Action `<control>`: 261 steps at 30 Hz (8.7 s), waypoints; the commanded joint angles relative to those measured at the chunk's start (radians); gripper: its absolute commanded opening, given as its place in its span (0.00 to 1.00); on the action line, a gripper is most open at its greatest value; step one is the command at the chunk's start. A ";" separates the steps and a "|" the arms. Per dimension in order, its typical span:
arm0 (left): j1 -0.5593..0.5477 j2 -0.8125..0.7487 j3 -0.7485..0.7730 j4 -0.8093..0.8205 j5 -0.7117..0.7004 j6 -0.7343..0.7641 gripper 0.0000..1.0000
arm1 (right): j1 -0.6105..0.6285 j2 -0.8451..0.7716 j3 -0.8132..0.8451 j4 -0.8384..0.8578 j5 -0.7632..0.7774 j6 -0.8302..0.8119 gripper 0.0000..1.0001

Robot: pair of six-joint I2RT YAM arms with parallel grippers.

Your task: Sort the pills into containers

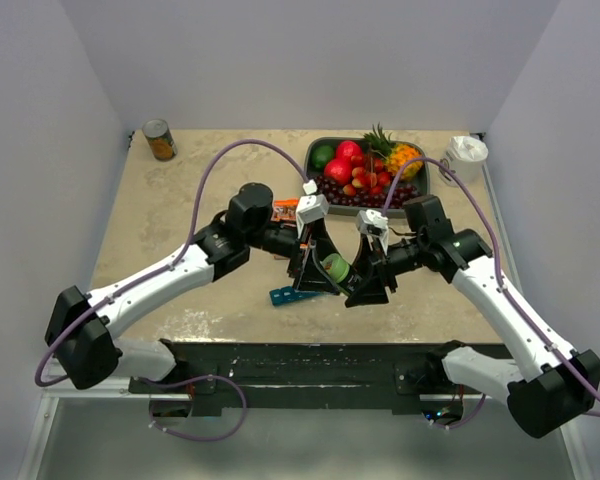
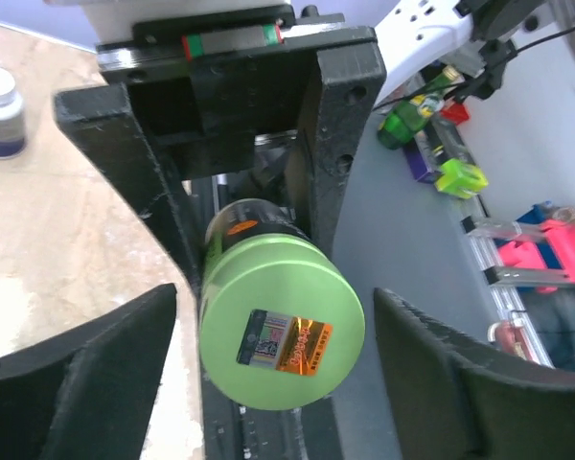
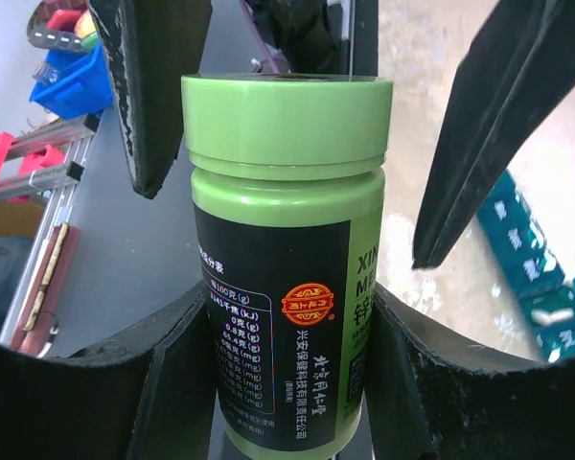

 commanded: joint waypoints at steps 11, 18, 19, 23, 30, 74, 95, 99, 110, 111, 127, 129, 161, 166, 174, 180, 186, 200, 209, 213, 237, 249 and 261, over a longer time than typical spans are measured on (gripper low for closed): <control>0.040 -0.238 -0.078 0.010 -0.136 -0.021 0.99 | 0.006 -0.055 0.058 0.022 0.014 -0.134 0.00; 0.043 -0.414 -0.217 0.081 -0.538 -0.256 0.99 | 0.007 -0.097 0.094 -0.045 0.153 -0.239 0.00; 0.041 -0.422 -0.230 0.109 -0.596 -0.300 0.99 | 0.004 -0.097 0.099 -0.047 0.172 -0.248 0.00; 0.003 -0.359 -0.244 0.219 -0.593 -0.521 0.96 | 0.007 -0.103 0.110 -0.021 0.311 -0.257 0.00; -0.146 -0.227 -0.069 0.084 -0.736 -0.494 0.88 | 0.004 -0.101 0.110 0.017 0.378 -0.220 0.00; -0.014 -0.407 -0.194 0.179 -0.550 -0.240 1.00 | 0.010 -0.097 -0.004 0.034 0.222 -0.194 0.00; -0.206 -0.163 -0.009 -0.157 -0.779 -0.190 0.74 | 0.007 -0.095 -0.028 0.074 0.250 -0.150 0.00; -0.204 -0.147 -0.021 -0.137 -0.675 -0.164 0.51 | 0.007 -0.097 -0.027 0.074 0.247 -0.148 0.00; -0.204 -0.207 -0.154 0.071 -0.145 0.573 0.00 | 0.010 -0.037 -0.033 0.022 -0.030 -0.170 0.00; -0.204 -0.198 -0.153 0.070 -0.123 0.633 0.00 | 0.013 -0.028 -0.031 0.017 -0.065 -0.171 0.00; -0.046 -0.385 -0.397 0.628 -0.315 -0.096 1.00 | 0.017 -0.055 -0.013 0.085 0.319 -0.191 0.00; -0.043 -0.422 -0.424 0.567 -0.392 -0.181 1.00 | 0.017 -0.055 -0.001 0.103 0.383 -0.205 0.00; -0.055 -0.023 -0.125 0.259 -0.457 -0.356 0.12 | 0.015 -0.022 0.005 0.183 0.436 -0.184 0.00; -0.049 0.003 -0.084 0.245 -0.107 0.018 0.12 | 0.017 0.067 0.013 0.109 0.173 -0.159 0.00; -0.034 0.095 -0.030 0.239 0.152 0.514 0.31 | 0.013 0.224 0.077 -0.030 -0.063 -0.209 0.00; 0.018 0.032 -0.121 0.470 -0.059 0.289 0.65 | 0.015 0.164 0.055 -0.003 0.014 -0.193 0.00; 0.054 -0.135 -0.255 0.464 -0.220 0.140 0.72 | 0.013 0.116 0.061 0.008 0.185 -0.193 0.00; -0.025 -0.206 -0.276 0.381 -0.549 -0.108 0.91 | 0.015 0.099 0.059 0.034 0.292 -0.185 0.00; -0.065 -0.084 -0.179 0.352 -0.526 -0.023 0.89 | 0.015 0.095 0.055 0.034 0.278 -0.183 0.00; -0.075 -0.048 -0.147 0.331 -0.523 -0.003 0.83 | 0.017 0.095 0.053 0.036 0.272 -0.180 0.00; -0.058 -0.175 -0.351 0.352 -0.462 -0.078 0.04 | 0.003 0.067 0.050 0.040 0.253 -0.160 0.00; -0.022 -0.218 -0.354 0.374 -0.409 -0.096 0.55 | 0.000 0.072 0.048 0.033 0.223 -0.176 0.00; 0.020 -0.273 -0.293 0.193 -0.593 -0.399 0.99 | 0.001 0.055 0.042 0.039 0.299 -0.187 0.00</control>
